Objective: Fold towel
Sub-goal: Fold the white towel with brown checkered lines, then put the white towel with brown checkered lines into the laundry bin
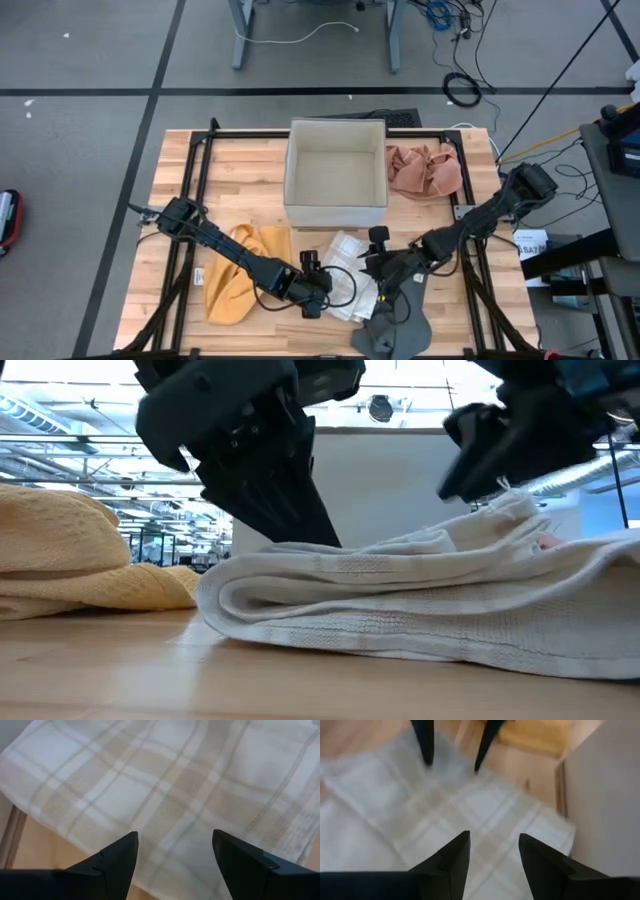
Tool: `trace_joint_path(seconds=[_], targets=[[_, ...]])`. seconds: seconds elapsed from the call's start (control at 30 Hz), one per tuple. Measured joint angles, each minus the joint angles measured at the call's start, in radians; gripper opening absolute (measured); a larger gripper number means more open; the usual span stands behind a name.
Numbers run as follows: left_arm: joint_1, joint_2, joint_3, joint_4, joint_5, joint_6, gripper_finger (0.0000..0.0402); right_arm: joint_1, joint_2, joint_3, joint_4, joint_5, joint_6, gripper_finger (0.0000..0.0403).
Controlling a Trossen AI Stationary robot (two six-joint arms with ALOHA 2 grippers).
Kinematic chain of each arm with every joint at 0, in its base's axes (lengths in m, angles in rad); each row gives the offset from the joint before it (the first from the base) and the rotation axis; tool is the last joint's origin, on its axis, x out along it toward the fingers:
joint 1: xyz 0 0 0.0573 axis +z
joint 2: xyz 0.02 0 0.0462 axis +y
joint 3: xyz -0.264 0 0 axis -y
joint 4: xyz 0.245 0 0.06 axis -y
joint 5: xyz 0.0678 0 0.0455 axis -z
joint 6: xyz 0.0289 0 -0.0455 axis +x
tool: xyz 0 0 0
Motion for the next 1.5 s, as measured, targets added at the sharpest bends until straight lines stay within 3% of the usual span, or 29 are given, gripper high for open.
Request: trace_joint_path(seconds=[0.23,0.7,0.83,1.03,1.17,1.3,1.5], targets=[[0.021,0.025,0.002,0.029,0.007,0.018,0.0263,-0.042,0.038,0.000,0.093,-0.003,-0.061,0.0160],[0.029,0.045,0.003,0.022,-0.005,0.021,0.0263,-0.073,0.177,0.001,0.093,-0.007,-0.062,0.0160],[0.024,0.037,0.002,0.020,-0.026,0.045,0.0263,-0.044,0.139,0.001,0.093,-0.093,-0.061,0.0160],[0.013,0.019,0.002,0.034,-0.029,0.087,0.0263,0.029,0.100,0.001,0.164,-0.323,-0.062,0.0160],[-0.002,0.008,0.002,0.060,-0.028,0.127,0.0263,0.077,0.113,0.002,0.208,-0.346,-0.083,0.0162],[-0.026,-0.011,0.002,0.105,-0.027,0.150,0.0264,0.101,0.130,0.002,0.241,-0.341,-0.101,0.0188],[-0.052,-0.028,0.003,0.149,0.085,0.149,0.0264,0.105,0.172,0.002,0.328,-0.338,-0.100,0.0262]])
